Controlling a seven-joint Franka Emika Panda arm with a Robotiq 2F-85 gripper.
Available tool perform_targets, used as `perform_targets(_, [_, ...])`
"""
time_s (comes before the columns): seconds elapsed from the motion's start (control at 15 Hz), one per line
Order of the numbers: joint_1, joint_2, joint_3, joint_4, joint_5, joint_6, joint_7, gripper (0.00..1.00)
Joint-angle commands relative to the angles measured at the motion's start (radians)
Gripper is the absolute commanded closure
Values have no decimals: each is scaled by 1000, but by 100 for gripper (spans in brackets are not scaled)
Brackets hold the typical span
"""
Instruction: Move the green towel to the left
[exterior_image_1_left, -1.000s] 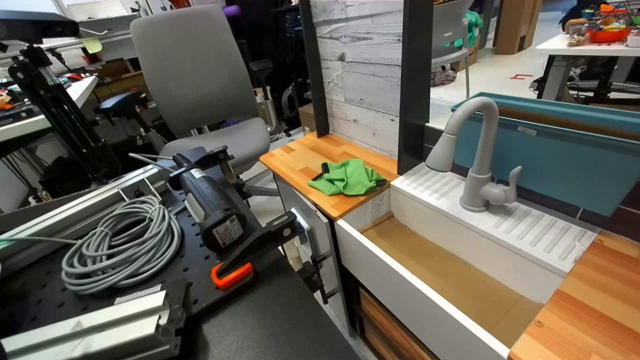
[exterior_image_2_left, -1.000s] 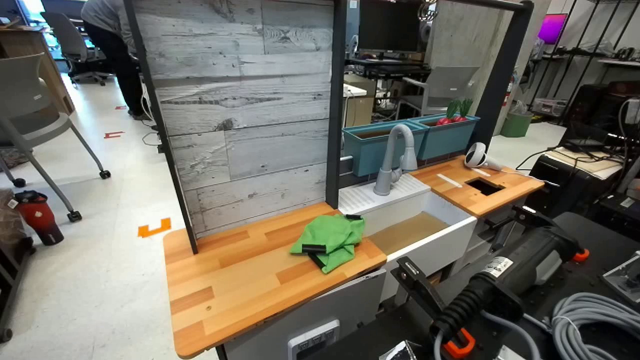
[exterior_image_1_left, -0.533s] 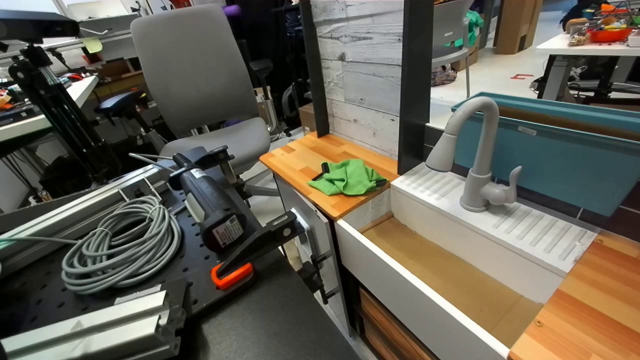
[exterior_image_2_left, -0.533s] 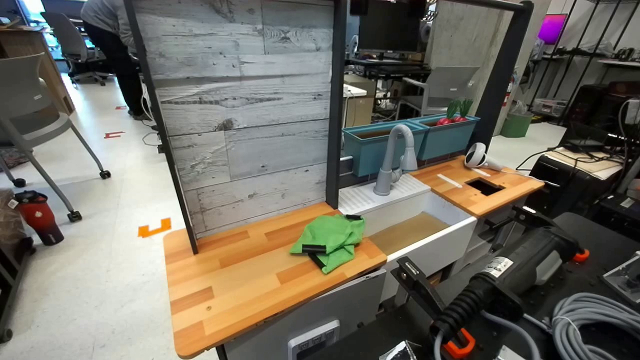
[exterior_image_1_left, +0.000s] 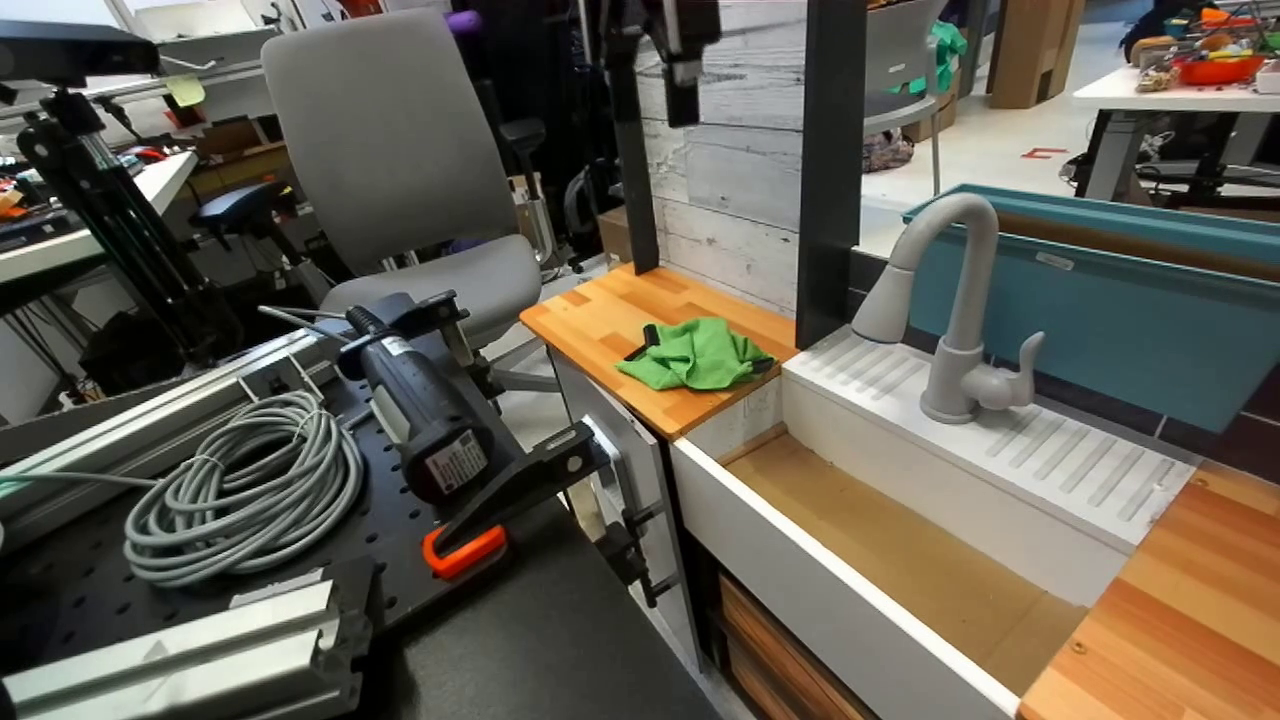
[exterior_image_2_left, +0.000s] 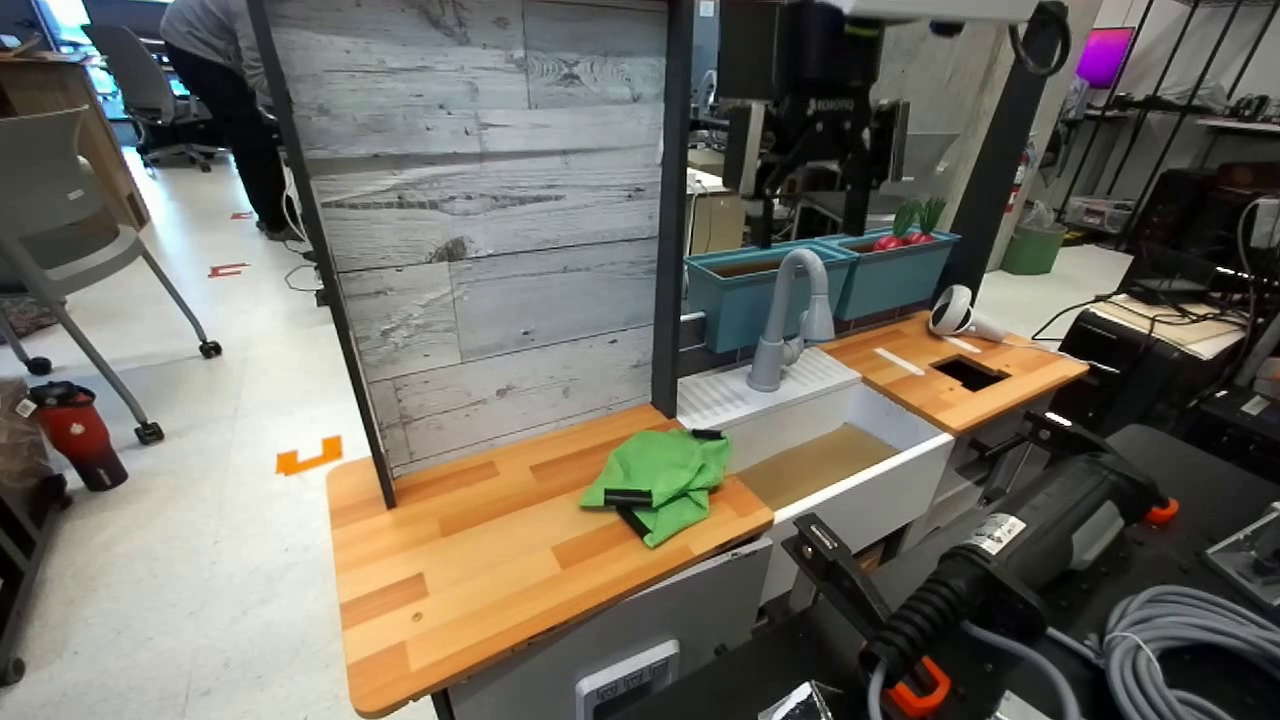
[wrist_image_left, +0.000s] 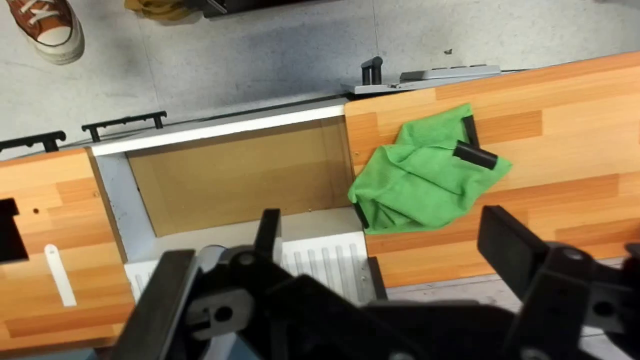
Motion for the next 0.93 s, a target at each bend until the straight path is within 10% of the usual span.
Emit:
perform_targets(0.0, [8, 208, -37, 140, 7, 10, 47, 0])
perform_targets(0.87, [65, 691, -110, 488, 12, 27, 159, 0])
